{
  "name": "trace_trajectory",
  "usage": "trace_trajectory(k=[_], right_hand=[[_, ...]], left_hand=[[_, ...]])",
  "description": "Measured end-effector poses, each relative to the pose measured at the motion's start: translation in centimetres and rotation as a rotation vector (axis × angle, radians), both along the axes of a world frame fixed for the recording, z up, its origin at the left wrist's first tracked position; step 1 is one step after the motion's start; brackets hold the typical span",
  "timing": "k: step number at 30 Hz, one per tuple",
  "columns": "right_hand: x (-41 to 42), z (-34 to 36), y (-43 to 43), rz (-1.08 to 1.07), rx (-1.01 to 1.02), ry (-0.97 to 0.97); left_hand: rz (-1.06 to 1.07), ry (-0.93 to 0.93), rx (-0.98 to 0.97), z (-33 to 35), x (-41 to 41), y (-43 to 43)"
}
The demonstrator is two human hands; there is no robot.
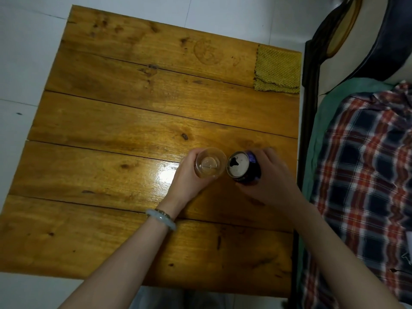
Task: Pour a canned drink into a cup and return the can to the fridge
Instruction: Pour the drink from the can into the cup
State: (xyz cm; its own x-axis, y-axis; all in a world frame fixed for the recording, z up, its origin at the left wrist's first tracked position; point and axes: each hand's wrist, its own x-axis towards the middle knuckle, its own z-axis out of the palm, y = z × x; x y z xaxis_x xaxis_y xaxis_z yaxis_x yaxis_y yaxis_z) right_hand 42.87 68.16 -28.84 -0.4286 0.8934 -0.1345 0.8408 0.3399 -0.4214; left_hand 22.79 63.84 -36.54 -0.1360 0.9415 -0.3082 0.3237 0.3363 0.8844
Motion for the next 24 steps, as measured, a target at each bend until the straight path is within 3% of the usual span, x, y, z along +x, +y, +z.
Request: trace_trajectory(k=[24], right_hand=[[-0.8,1.2,0.9,0.088,0.009,-0.222]], left_hand=[[-0.007,0.043,0.001,-0.5,0.2,0.1]])
